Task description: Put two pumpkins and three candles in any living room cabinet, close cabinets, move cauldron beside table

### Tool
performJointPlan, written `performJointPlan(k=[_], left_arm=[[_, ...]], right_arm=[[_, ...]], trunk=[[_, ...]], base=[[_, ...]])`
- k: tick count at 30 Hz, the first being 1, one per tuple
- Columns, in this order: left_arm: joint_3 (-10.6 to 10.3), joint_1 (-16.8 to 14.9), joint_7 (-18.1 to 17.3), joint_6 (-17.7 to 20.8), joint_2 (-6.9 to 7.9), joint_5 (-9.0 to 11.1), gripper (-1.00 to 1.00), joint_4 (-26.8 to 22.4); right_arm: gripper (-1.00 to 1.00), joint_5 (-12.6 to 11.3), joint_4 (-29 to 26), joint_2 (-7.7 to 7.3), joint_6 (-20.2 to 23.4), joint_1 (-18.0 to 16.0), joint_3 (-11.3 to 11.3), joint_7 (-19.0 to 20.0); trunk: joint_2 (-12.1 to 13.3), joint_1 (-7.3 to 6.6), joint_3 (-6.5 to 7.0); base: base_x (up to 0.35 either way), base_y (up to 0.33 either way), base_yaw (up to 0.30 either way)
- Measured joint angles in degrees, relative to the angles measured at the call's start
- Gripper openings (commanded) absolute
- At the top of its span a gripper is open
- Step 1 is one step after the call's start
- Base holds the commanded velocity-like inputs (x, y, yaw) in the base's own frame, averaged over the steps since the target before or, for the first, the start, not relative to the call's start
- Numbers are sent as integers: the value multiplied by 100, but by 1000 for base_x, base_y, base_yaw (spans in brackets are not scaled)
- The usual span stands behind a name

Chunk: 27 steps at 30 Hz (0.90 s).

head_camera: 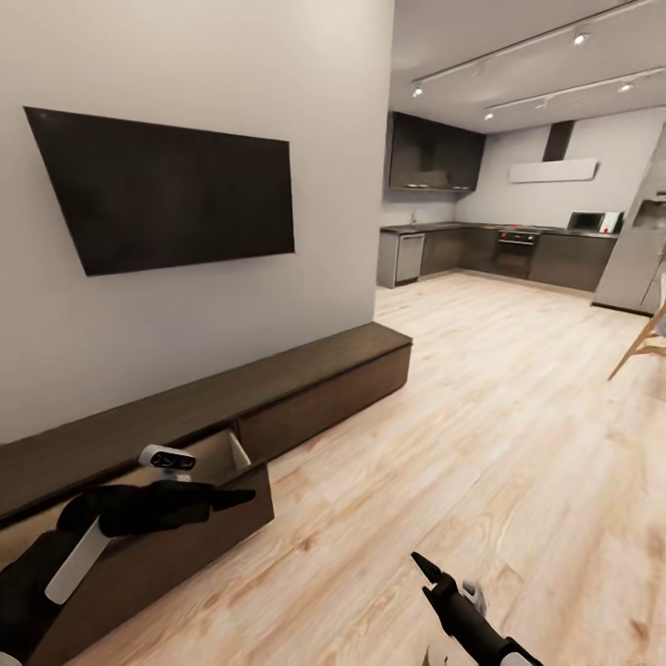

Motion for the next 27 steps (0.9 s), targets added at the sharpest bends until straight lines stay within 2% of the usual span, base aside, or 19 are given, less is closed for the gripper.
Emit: performJointPlan(k=[5, 9, 22, 27], left_arm=[[0, 0, 0, 0, 0, -2, 100, 0], [0, -1, 2, 0, -4, 6, 100, -1], [3, 0, 2, 0, -5, 18, 100, -2], [10, 1, 3, 0, -7, 21, 100, -4]], right_arm=[[100, 0, 0, 0, 5, 0, 0, 0], [100, 0, -1, 0, 15, 1, 0, -3], [100, 0, 0, 6, 13, 0, 4, -10], [100, 0, 1, 10, 10, -1, 7, -12]], trunk=[[0, 2, 21], [0, 1, 28], [0, 0, 30], [0, -1, 33]], base=[[102, -259, -288], [103, -46, -176], [248, -34, -15], [291, -2, 110]])
